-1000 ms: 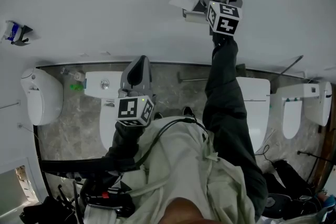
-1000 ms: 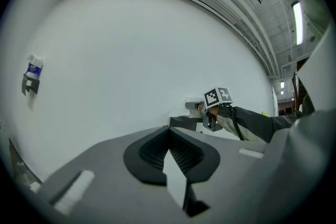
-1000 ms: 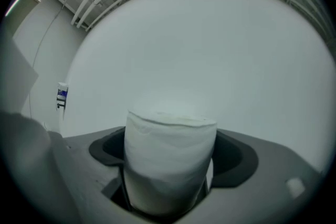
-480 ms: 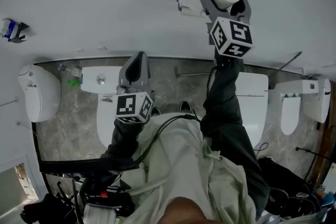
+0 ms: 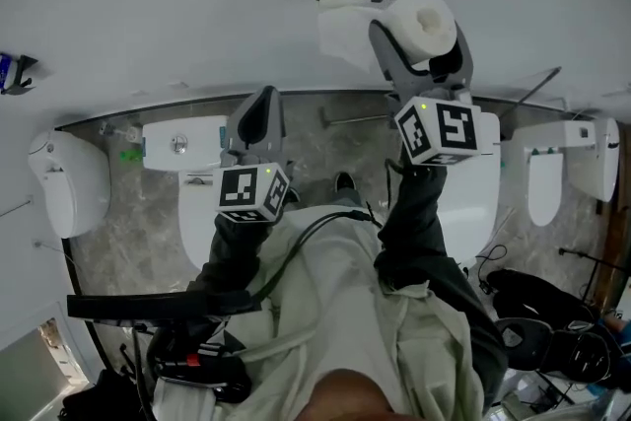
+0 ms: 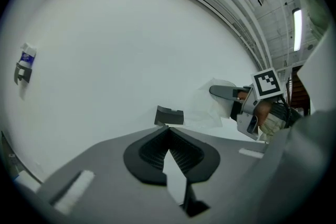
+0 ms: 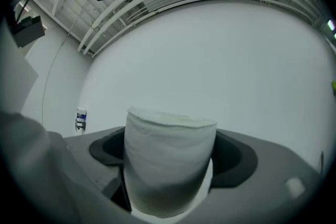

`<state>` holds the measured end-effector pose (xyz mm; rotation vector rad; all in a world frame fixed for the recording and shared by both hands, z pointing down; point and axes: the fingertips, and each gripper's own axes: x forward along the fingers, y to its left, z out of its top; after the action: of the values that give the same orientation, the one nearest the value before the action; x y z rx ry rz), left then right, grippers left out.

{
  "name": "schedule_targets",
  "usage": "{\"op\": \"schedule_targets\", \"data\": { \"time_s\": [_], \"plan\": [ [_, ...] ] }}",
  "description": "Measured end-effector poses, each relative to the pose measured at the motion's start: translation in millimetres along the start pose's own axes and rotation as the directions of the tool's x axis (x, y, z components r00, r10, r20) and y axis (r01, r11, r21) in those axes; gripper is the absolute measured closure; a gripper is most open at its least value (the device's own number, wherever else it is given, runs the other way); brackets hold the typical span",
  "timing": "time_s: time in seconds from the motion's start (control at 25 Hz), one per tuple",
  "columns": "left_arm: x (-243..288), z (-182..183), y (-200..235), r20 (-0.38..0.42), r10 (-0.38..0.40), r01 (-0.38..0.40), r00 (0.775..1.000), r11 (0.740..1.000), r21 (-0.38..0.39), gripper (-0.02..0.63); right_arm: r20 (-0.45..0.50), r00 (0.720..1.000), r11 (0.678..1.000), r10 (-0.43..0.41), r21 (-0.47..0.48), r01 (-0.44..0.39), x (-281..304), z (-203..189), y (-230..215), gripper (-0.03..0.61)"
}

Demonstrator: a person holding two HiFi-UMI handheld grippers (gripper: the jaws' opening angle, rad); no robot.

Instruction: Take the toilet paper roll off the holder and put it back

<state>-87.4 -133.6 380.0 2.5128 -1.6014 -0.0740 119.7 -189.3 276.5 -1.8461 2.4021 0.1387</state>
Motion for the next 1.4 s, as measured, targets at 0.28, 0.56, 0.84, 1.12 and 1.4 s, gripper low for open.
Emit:
{"op": "schedule_targets", "data": {
  "time_s": [0.28, 0.56, 0.84, 1.12, 1.4],
  "plan": [
    [19.1, -2.9, -22.5, -0.005, -0.061, 0.060, 0.998, 0.998, -0.005, 0.606, -0.029, 0.998, 0.998, -0.056, -0.011, 0.056, -43.7, -16.8, -10.7, 0.112],
    [21.3, 1.2, -29.8, 0.005, -0.087, 0.087, 0.996, 0.996, -0.011, 0.607, -0.028, 0.997, 0.997, -0.075, -0.006, 0.075, -75.7, -22.5, -4.2, 0.114],
    [20.9, 2.6, -37.8, 0.008, -0.099, 0.099, 0.995, 0.995, -0.010, 0.607, -0.036, 0.998, 0.999, -0.043, -0.006, 0.043, -79.5, -27.5, 9.3, 0.113],
    [18.1, 8.1, -43.1, 0.015, -0.101, 0.101, 0.995, 0.995, 0.011, 0.607, -0.035, 0.999, 0.999, -0.031, 0.010, 0.031, -76.4, -27.8, 7.9, 0.114],
    [9.7, 9.2, -43.1, 0.014, -0.093, 0.092, 0.996, 0.995, 0.026, 0.607, -0.034, 0.999, 1.000, -0.005, 0.017, 0.006, -74.0, -30.3, 17.1, 0.113]
  ]
}}
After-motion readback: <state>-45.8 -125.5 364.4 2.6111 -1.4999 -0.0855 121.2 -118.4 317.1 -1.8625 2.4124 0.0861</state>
